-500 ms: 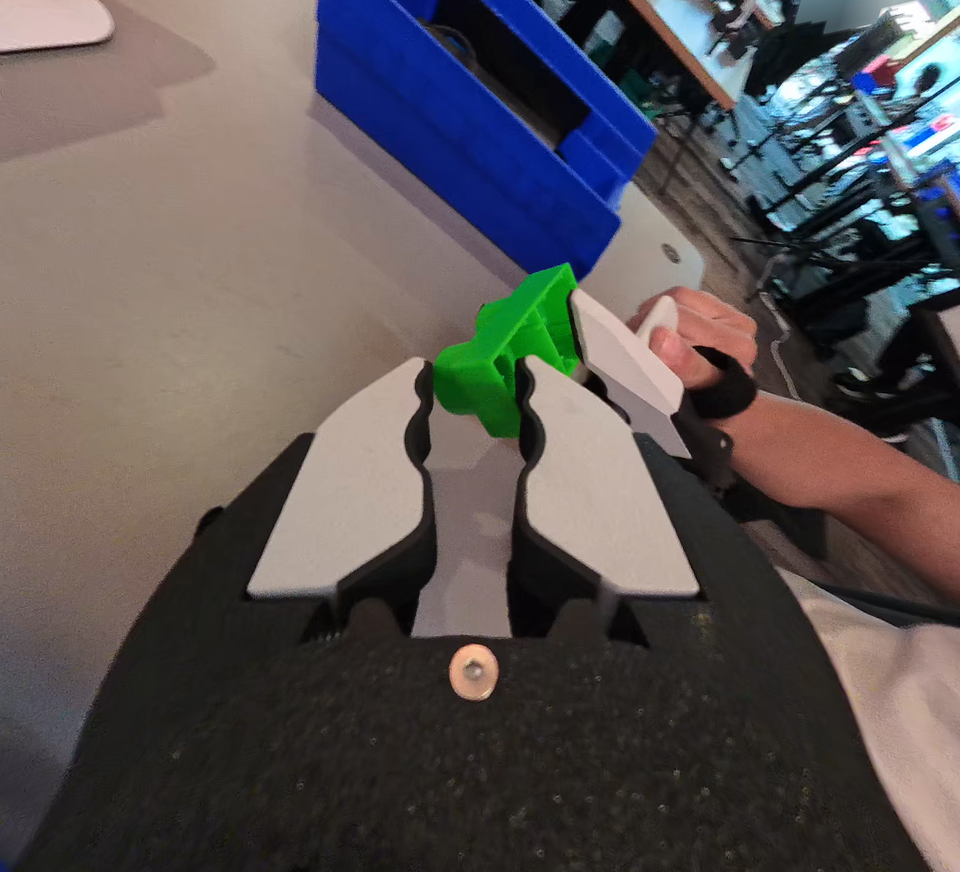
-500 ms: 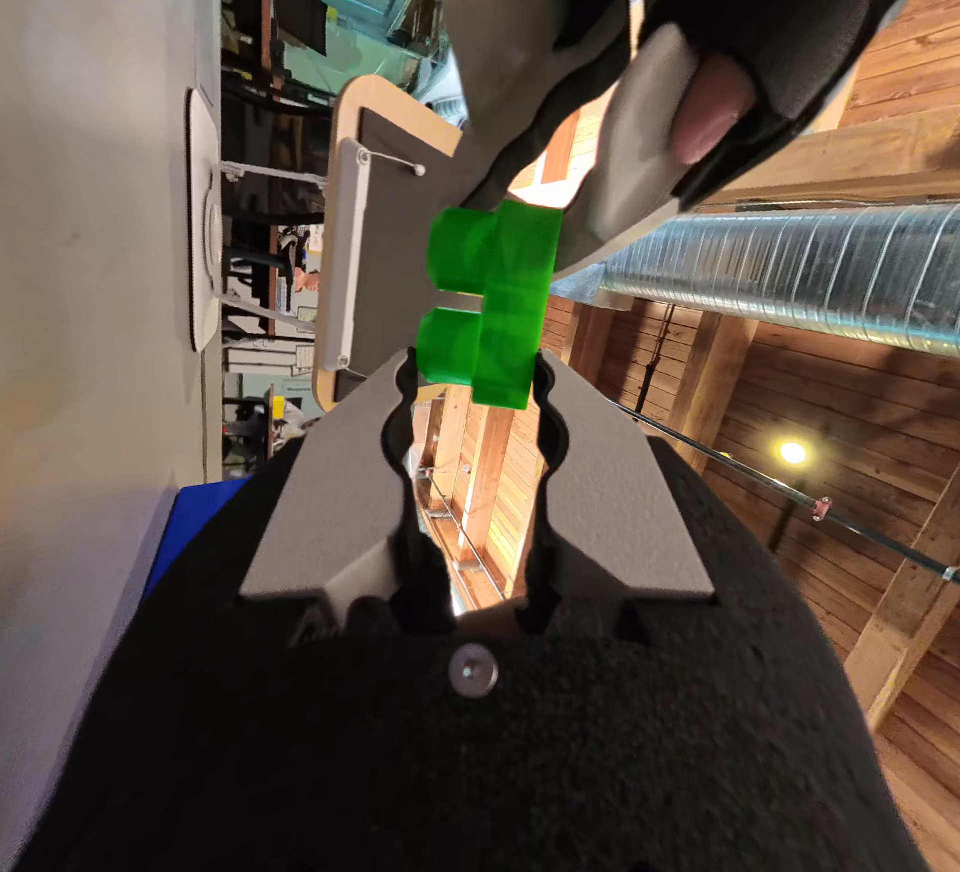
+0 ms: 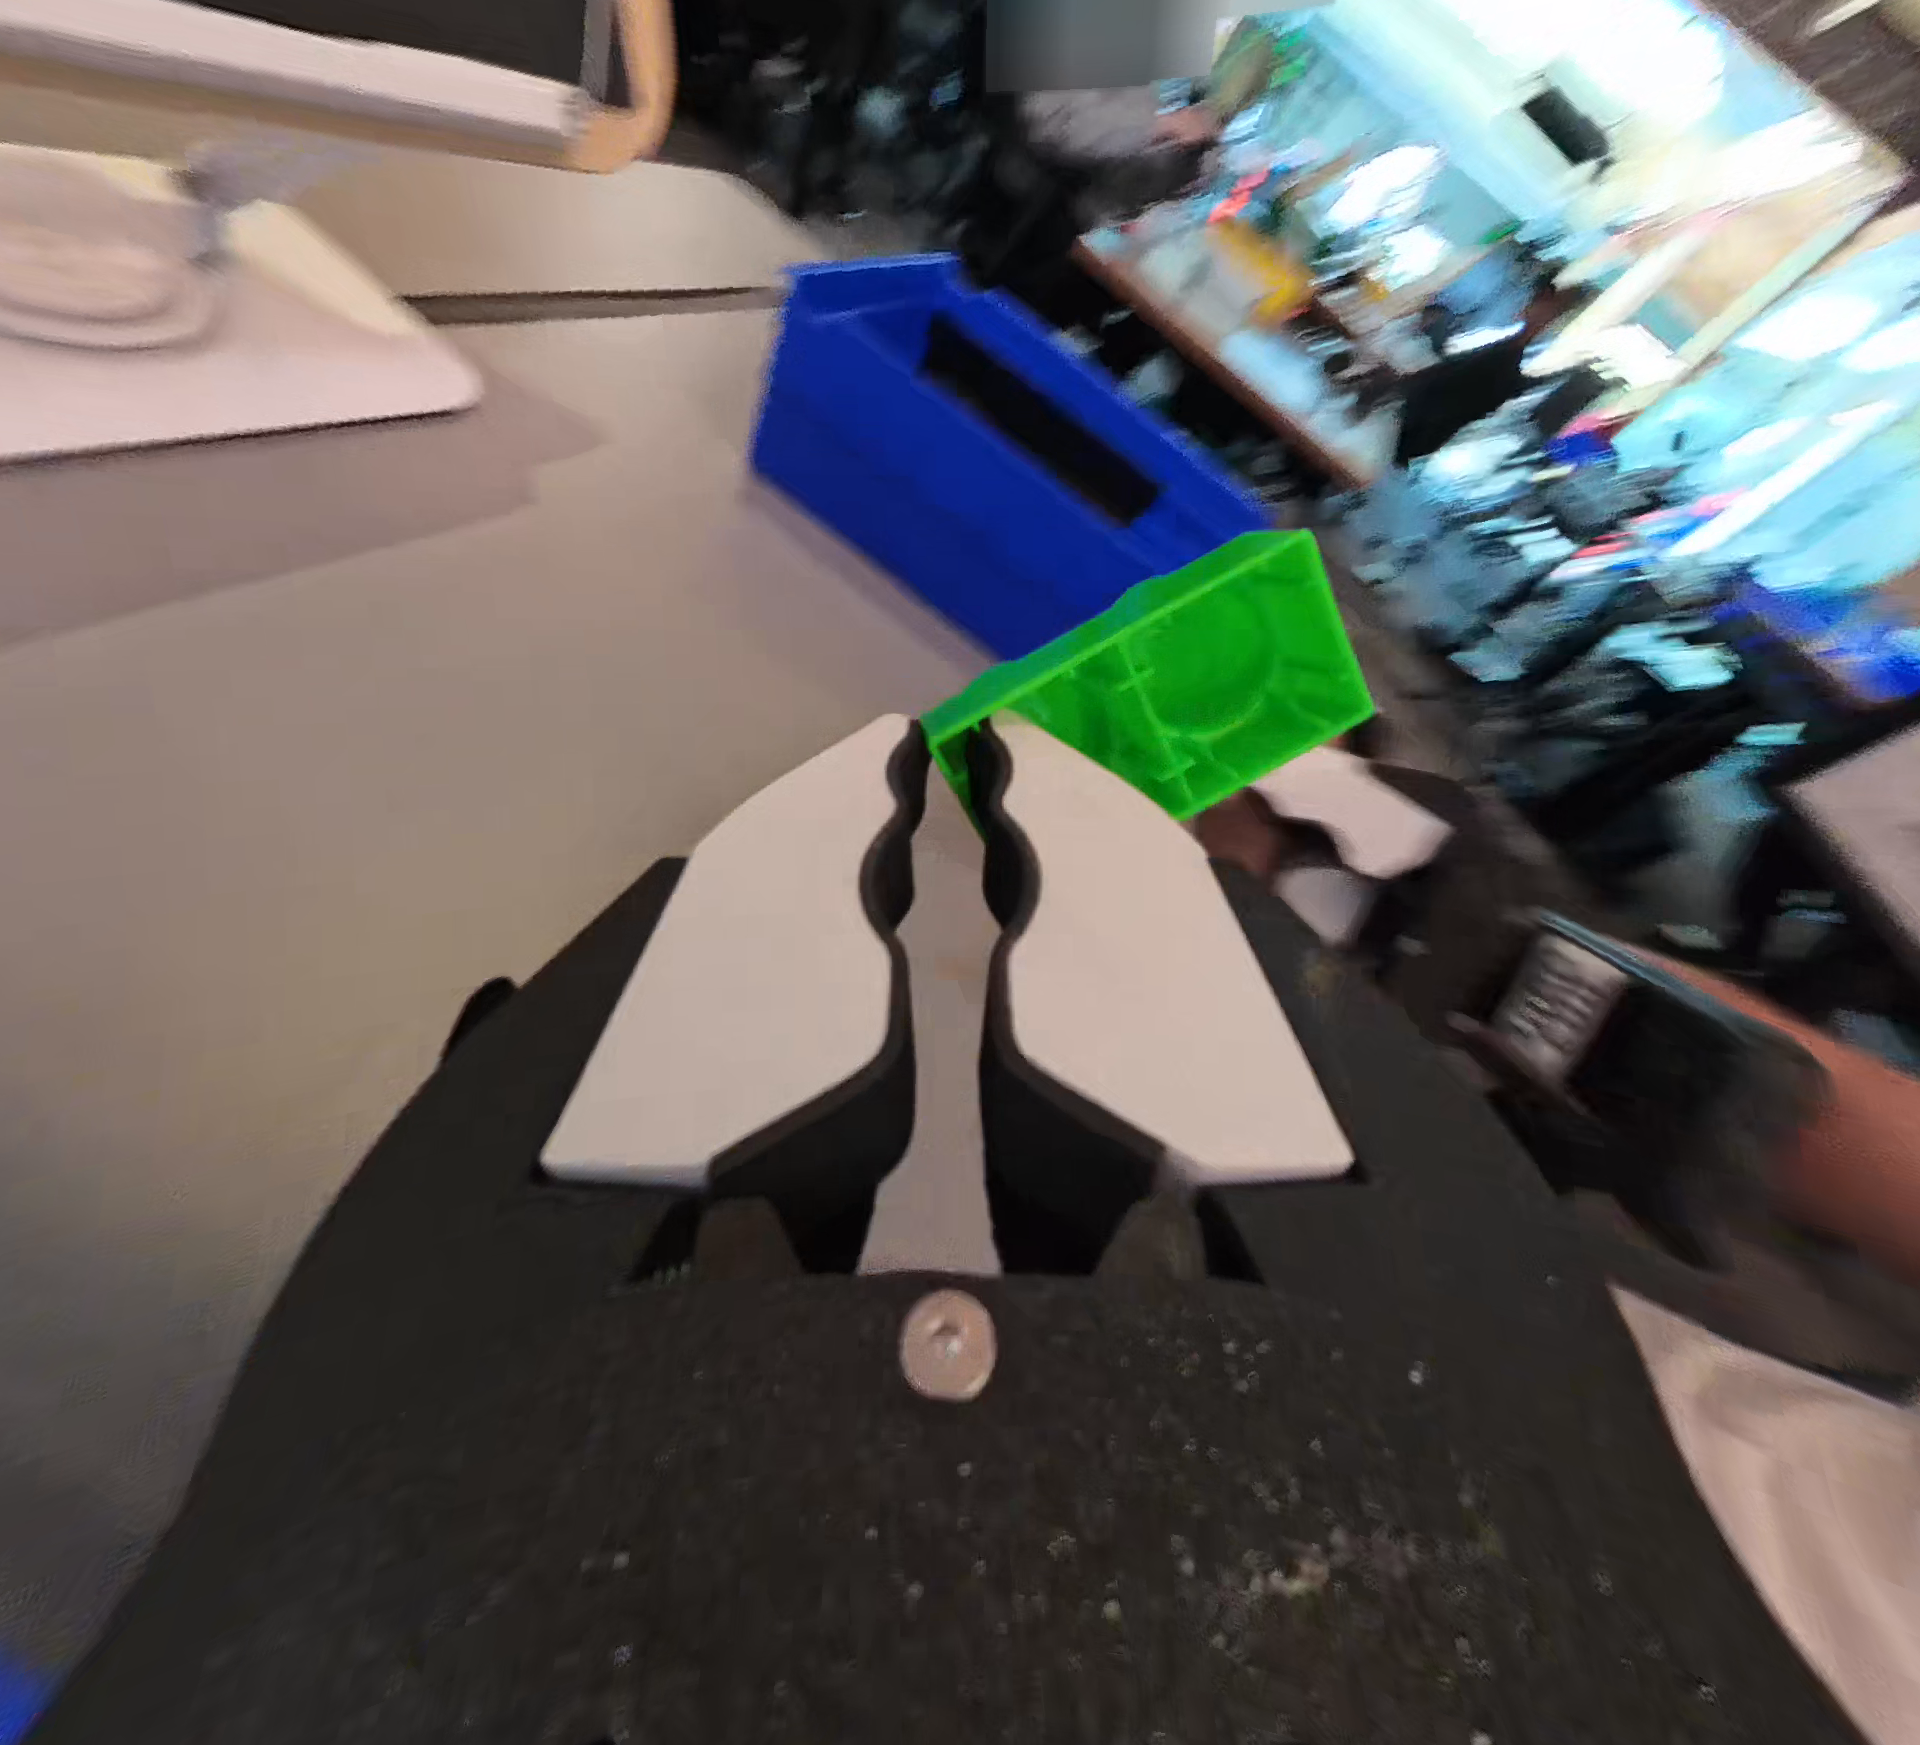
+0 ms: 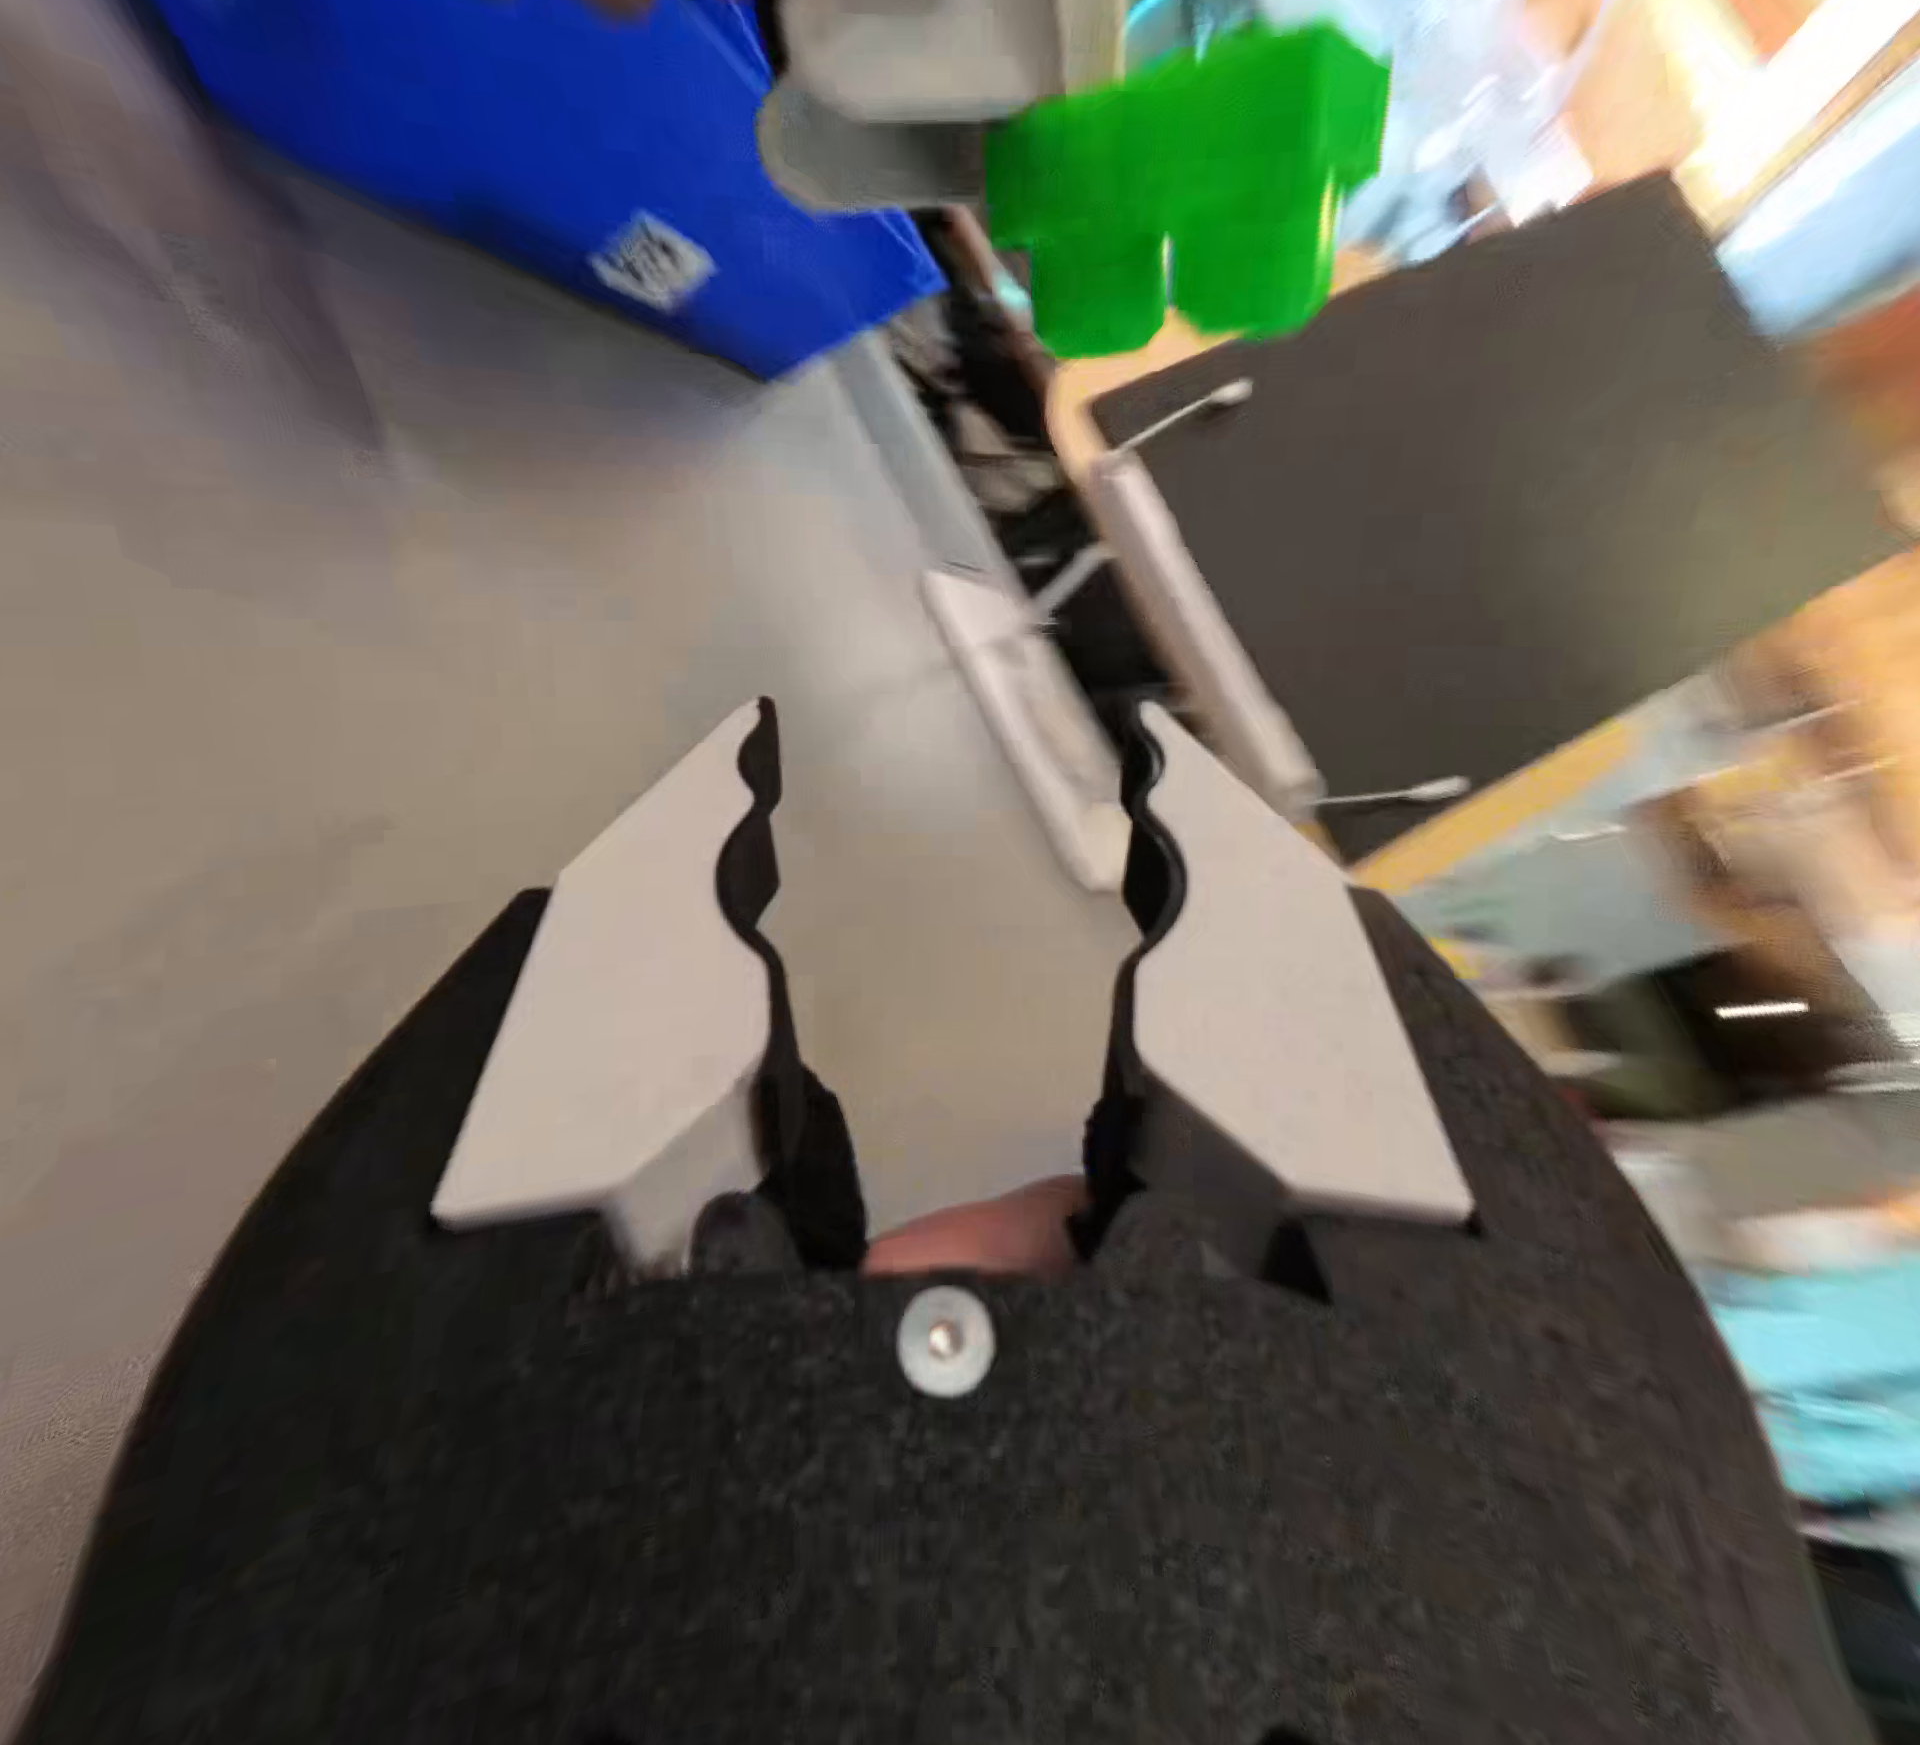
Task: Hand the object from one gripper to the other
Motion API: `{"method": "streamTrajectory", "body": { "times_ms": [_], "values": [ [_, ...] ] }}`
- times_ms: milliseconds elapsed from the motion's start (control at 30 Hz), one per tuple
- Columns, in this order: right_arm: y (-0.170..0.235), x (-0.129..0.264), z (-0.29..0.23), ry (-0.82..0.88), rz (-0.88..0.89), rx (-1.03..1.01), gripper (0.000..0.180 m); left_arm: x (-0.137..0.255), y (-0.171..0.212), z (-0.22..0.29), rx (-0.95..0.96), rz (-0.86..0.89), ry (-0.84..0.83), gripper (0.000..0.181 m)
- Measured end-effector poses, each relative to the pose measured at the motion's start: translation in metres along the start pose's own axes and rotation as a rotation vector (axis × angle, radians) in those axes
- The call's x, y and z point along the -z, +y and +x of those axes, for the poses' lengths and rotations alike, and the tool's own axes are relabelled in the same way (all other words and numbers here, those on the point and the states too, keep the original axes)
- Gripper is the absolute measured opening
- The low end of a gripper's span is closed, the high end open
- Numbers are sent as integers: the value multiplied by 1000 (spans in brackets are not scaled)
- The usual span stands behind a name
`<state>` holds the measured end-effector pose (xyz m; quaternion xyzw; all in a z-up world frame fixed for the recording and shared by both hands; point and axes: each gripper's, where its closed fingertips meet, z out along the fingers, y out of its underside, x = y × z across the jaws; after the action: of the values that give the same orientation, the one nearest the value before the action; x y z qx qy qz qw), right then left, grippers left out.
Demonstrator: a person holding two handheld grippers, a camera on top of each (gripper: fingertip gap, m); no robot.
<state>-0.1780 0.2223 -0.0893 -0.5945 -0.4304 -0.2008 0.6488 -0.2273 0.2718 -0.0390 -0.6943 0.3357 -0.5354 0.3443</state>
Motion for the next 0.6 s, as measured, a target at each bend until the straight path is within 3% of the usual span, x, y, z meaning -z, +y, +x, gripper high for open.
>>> {"method": "streamTrajectory", "body": {
  "times_ms": [100, 267, 500, 600],
  "values": [
    [-18, 6, -15, -299, 142, -484, 66, -4, 1, 24, 138, 33, 230, 8],
    [-54, 37, 44, -357, 514, -967, 63, -16, 9, 66, 293, 9, 498, 7],
    [-57, 41, 43, -397, 538, -966, 51, -43, 34, 98, 434, -50, 624, 7],
    [-59, 42, 40, -390, 532, -904, 34, -49, 42, 103, 459, -79, 633, 8]
  ]
}}
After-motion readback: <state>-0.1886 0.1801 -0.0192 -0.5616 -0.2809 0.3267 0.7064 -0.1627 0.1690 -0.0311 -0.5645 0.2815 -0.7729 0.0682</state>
